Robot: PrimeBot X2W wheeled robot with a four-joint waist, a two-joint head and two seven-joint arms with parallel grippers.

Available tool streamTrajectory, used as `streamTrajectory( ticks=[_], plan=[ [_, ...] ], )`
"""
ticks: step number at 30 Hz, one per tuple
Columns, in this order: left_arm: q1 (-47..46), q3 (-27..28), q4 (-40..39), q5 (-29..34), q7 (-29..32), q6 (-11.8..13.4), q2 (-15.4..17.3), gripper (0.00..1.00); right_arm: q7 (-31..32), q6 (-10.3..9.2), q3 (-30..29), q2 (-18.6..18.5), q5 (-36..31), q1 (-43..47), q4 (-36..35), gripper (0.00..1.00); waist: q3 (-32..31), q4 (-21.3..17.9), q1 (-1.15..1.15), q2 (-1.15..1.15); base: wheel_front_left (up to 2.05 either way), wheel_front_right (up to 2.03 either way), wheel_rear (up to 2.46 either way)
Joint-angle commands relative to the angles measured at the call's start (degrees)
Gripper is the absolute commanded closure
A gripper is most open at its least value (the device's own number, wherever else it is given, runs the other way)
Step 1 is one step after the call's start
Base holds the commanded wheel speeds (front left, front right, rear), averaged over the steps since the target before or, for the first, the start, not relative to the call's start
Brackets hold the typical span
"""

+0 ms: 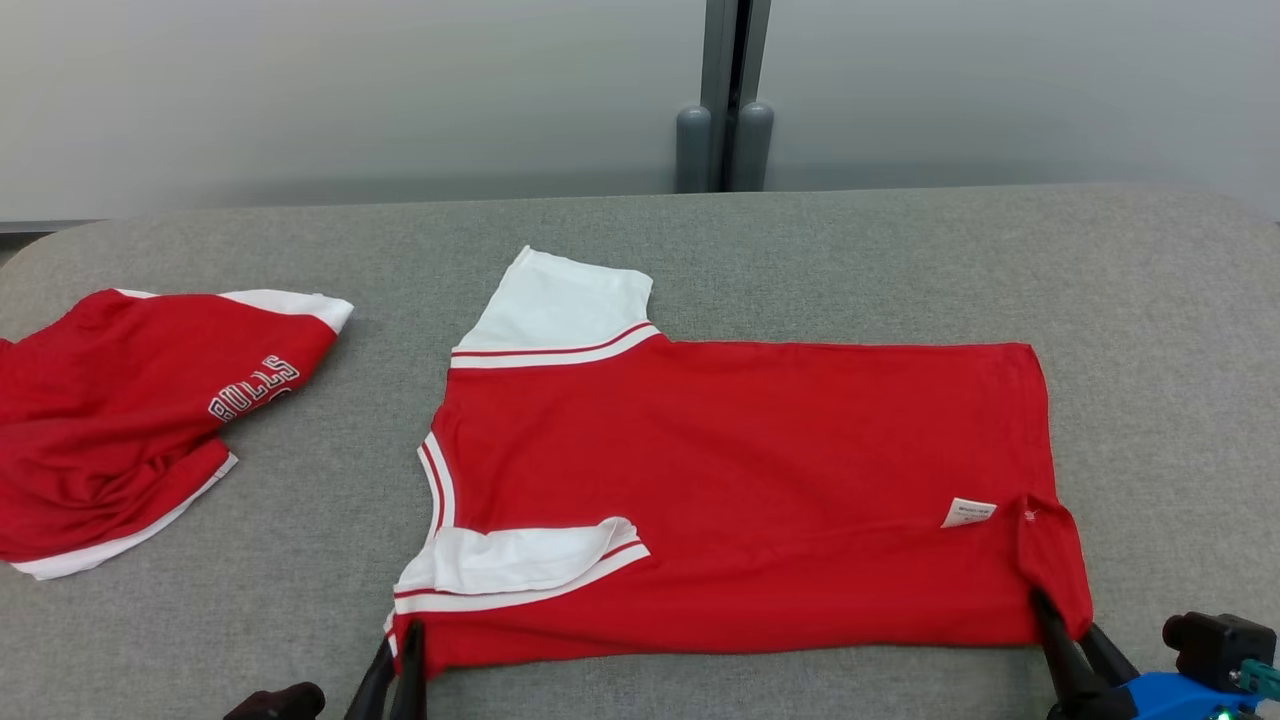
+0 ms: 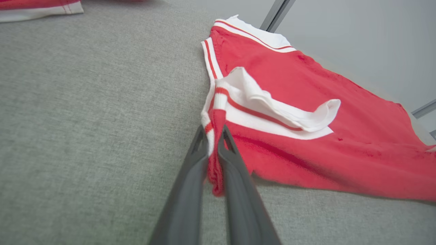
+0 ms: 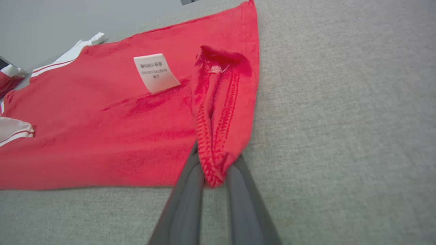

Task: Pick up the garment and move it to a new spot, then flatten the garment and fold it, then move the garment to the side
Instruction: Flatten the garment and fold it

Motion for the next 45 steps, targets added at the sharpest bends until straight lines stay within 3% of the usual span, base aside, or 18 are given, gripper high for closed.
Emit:
streamTrajectory(
  ticks=[1,3,10,19,30,45],
  plan=[
    [-0.8,0.43,-0.49,0.32,-0.67,0.66,0.02,0.0,0.33,0.01,-1.19,0.44,-1.57,1.07,-1.15,0.0,0.08,-0.06,0.0,0.01,0.0,0.0,0.0],
    [-1.66,1.16,-1.2,0.81,-1.46,0.82,-0.24,0.0,-0.3,0.01,-2.09,-0.1,-5.38,0.91,-2.1,0.0,0.23,-0.14,0.0,0.01,0.0,0.0,0.0],
    [-3.47,6.19,-4.26,3.19,-3.02,1.19,-0.73,0.0,-1.52,0.01,-6.45,2.6,-7.45,-1.06,-5.94,0.0,0.34,-0.84,0.0,0.01,0.0,0.0,0.0],
    [-5.76,16.0,-11.16,14.68,-2.99,0.18,-3.39,0.0,-6.45,0.01,-6.63,5.84,-13.45,-4.01,-11.97,0.0,0.25,-1.75,0.0,0.01,0.0,0.0,0.0],
    [-7.23,17.4,-7.73,24.4,-3.0,-0.37,-4.03,0.0,-8.13,0.01,-6.59,9.84,-18.98,-3.3,-16.13,0.0,-0.53,-2.31,0.0,0.01,0.0,0.0,0.0],
    [-6.23,18.9,-3.69,27.41,-3.02,-2.13,-5.12,0.0,-8.15,0.01,-5.92,11.57,-22.08,-0.07,-14.51,0.0,-1.26,-1.4,0.0,0.01,0.0,0.0,0.0]
  ],
)
